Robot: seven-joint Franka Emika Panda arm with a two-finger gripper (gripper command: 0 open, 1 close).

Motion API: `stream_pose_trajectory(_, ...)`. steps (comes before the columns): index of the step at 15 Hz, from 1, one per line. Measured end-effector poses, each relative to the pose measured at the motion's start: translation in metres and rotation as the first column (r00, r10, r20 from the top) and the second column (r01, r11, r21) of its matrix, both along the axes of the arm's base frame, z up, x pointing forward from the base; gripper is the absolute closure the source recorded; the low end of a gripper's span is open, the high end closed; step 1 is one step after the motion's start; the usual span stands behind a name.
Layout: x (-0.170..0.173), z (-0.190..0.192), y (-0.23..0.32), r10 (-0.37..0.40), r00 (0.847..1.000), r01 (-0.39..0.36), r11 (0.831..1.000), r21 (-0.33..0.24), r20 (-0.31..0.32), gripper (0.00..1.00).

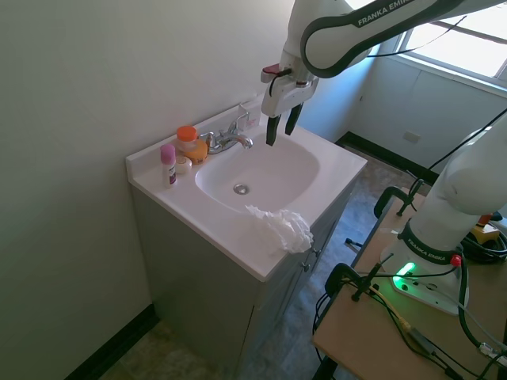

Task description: Throw the tissue in the trash bin

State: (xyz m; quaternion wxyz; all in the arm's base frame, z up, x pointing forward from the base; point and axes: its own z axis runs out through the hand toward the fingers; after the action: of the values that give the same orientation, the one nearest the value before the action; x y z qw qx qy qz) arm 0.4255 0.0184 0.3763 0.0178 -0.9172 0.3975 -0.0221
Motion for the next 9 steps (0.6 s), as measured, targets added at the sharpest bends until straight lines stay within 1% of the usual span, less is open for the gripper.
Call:
stream_pose_trajectory(1,0.000,0.000,0.000,0.000,1.000,0.000,1.000,-0.002,0.000,0.00)
stream_pose_trajectory(4,0.006,0.014,0.018,0.017,1.000,-0.017,0.999,-0.044,-0.002,0.00)
stream_pose_trajectory(6,0.008,0.025,0.046,0.060,0.998,-0.060,0.997,-0.053,-0.004,0.00)
stream_pose_trajectory(8,0.000,0.023,0.081,0.104,0.995,-0.104,0.993,-0.061,-0.015,0.00)
stream_pose_trajectory(9,-0.008,0.016,0.098,0.125,0.992,-0.127,0.990,-0.066,-0.030,0.00)
